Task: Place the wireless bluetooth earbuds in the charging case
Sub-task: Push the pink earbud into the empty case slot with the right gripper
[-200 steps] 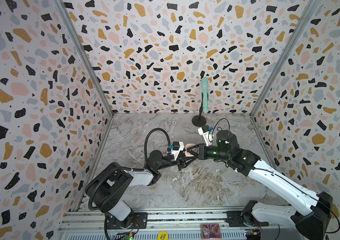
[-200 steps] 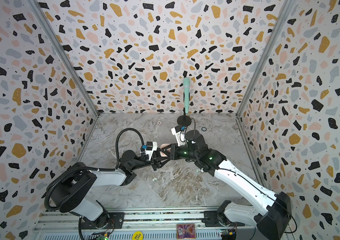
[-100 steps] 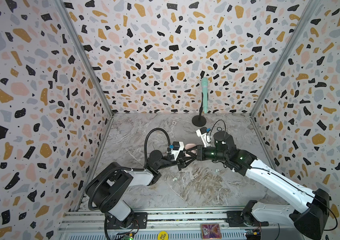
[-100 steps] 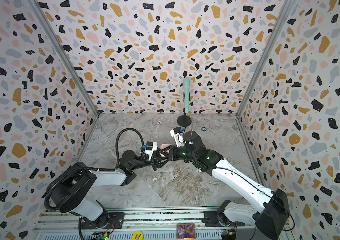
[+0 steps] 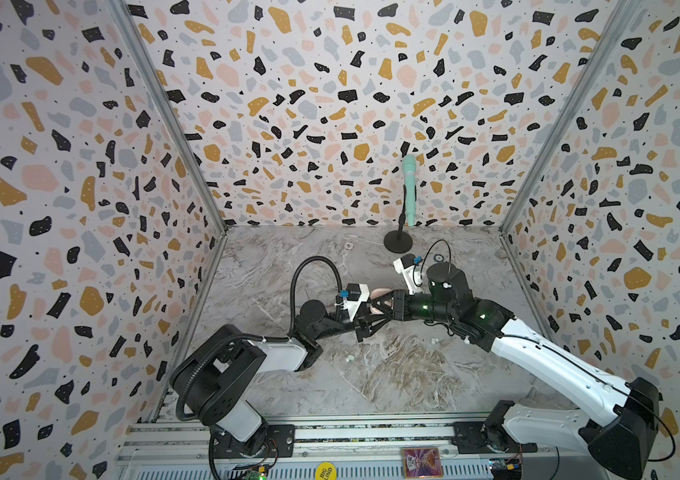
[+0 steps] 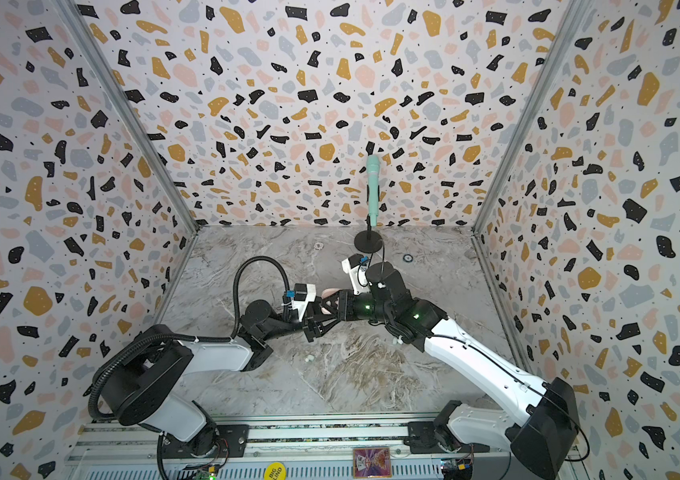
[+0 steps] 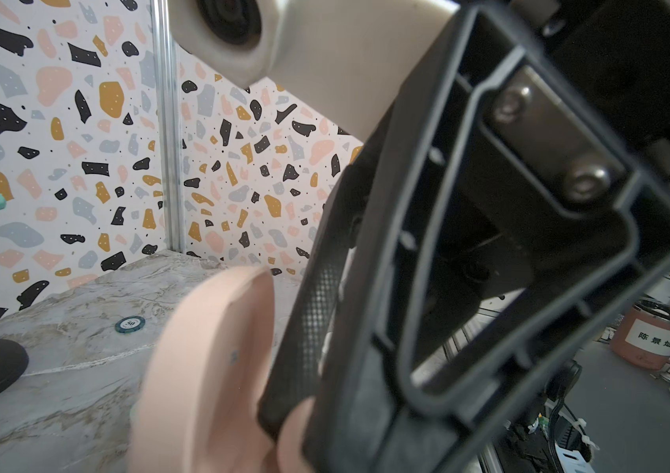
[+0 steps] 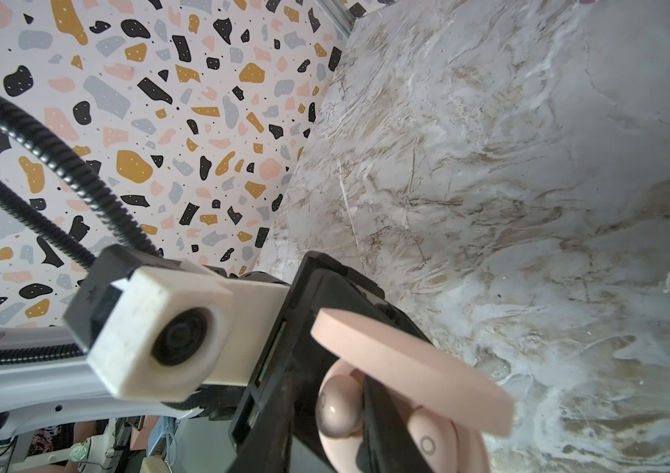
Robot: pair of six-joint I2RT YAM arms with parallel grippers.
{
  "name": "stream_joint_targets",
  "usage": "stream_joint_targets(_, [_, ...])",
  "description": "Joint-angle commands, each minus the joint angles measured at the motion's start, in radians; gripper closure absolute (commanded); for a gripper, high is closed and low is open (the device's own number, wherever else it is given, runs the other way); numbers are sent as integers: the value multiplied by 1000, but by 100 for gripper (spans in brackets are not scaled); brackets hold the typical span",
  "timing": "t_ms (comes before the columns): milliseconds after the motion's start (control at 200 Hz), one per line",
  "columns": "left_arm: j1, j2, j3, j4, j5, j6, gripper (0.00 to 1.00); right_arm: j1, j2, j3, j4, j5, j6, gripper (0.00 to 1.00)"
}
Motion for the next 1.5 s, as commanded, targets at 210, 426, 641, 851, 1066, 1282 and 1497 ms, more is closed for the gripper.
stream_joint_targets(210, [-3, -37, 20, 83, 7, 27, 100, 9, -44, 115, -179, 65, -32, 58])
stream_joint_targets(426, [-3, -37, 19, 66, 4, 38, 100, 13, -45, 216, -288, 85, -59, 54])
stream_joint_targets(641, [-3, -37, 19, 60, 5, 39, 100, 12, 12, 325, -387, 132, -122, 53])
stream_joint_targets(851, [-3, -40, 24, 45, 19, 42, 100, -63, 145, 453, -487, 84, -215, 53])
stream_joint_targets(1066, [-3, -60, 22, 13, 19, 62, 100, -94, 270, 594, -597, 42, -286, 58])
stream_joint_targets(1282, [-3, -65, 24, 5, 16, 69, 100, -63, 272, 593, -628, 18, -289, 64])
stream_joint_targets(1497, [-3, -68, 28, -3, 14, 73, 100, -32, 196, 512, -644, 35, -244, 64])
